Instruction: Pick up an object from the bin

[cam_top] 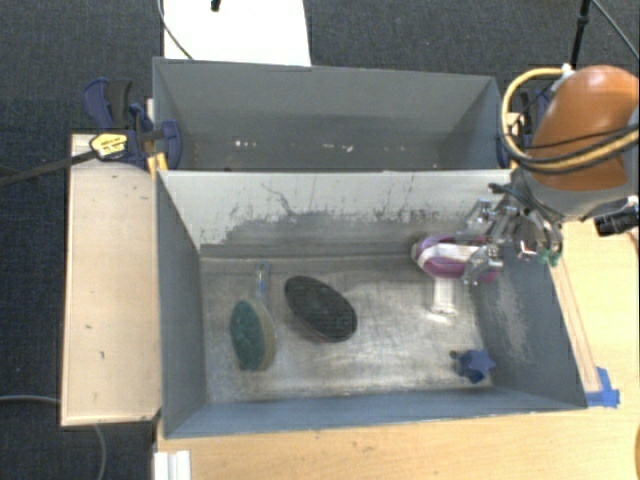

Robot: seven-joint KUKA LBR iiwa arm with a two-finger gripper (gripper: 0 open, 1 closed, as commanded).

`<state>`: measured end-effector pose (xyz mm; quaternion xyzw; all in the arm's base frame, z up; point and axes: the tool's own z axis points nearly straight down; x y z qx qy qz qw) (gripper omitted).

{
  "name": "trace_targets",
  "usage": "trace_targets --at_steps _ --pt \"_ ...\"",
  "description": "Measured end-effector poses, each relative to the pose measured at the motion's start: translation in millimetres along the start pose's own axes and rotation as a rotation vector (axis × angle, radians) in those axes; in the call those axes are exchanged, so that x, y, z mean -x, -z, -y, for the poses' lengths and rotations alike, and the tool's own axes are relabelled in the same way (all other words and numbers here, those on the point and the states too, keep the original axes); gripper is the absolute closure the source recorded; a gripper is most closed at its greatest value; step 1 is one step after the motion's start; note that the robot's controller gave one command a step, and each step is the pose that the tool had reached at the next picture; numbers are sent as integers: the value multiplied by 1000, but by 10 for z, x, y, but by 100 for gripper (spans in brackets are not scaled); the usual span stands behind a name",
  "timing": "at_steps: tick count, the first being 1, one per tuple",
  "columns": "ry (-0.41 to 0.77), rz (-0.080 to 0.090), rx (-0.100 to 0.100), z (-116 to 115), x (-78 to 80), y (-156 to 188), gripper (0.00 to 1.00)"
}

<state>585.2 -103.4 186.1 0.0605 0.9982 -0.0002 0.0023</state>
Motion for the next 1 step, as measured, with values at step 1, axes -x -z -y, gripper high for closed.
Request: trace_targets --at_steps 1 --pt "1 1 0 0 9 124 100"
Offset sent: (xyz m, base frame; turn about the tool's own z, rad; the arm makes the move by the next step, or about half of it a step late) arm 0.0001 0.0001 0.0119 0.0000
